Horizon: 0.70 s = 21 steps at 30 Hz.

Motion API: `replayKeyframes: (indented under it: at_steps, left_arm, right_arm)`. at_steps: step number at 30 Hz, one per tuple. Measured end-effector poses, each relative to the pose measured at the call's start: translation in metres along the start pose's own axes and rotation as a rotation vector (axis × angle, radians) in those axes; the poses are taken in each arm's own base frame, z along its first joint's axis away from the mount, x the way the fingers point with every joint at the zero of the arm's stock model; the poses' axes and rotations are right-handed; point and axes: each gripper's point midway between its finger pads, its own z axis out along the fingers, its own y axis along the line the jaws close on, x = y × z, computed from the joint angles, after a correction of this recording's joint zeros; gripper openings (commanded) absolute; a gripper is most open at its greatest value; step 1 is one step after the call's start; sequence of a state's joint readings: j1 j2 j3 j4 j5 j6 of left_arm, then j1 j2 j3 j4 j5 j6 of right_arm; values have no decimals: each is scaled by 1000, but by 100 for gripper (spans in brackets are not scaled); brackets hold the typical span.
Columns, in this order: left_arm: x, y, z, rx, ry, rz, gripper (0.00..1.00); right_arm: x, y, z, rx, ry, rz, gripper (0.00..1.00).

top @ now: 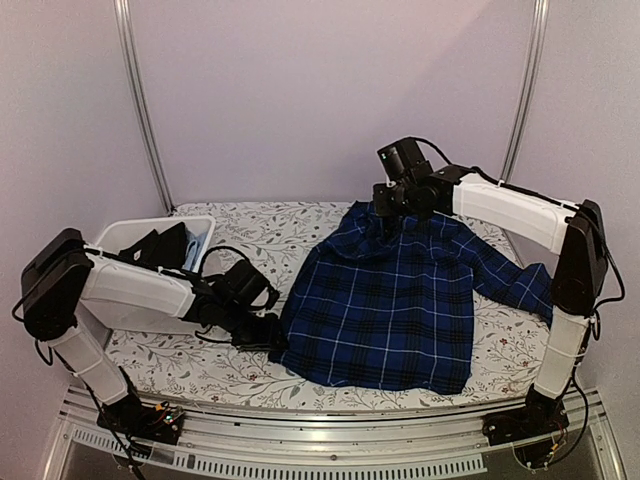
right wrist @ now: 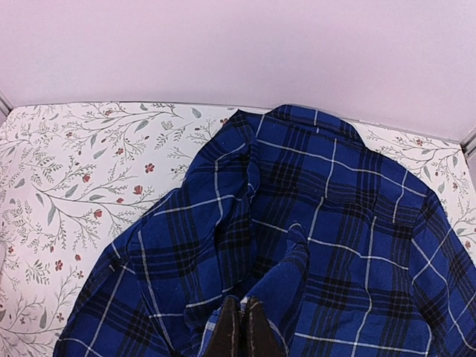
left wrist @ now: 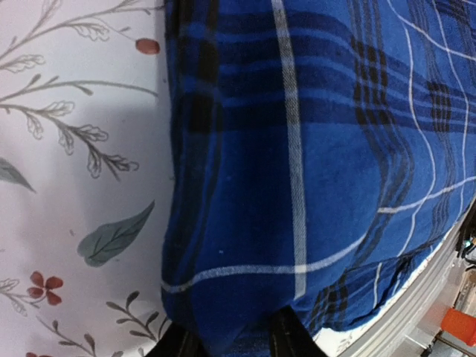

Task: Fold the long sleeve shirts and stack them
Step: Pick up the flattened shirt from the center of the board.

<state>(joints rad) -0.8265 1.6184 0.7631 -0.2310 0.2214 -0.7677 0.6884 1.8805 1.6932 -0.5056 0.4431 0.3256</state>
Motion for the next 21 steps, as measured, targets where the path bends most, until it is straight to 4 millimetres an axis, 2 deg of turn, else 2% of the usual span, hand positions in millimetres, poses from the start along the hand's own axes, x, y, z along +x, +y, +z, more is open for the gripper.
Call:
replayKeyframes:
  at_steps: [2,6,10,15,17,21]
  left_arm:
    - [-3,-2,4,11,-4,-14,0]
    - [-1,1,4,-5,6,-18,0]
    - [3,5,-10,-32,9,-14,0]
    - [15,11,-32,-46,14,-2,0]
    - [23,16,-35,-63,35,-2,5]
    - [30,22,-36,-83,63,4,38]
  right_arm:
    - [1,-4,2,6,3,-7,0]
    - [1,-19,8,25,12,-10,0]
    - [-6,-34,12,38,2,-4,0]
    - [-14,-28,11,-9,-18,0,0]
    - [-19,-21,11,-42,-35,-1,0]
    - [-40,-7,5,-112,-97,-10,0]
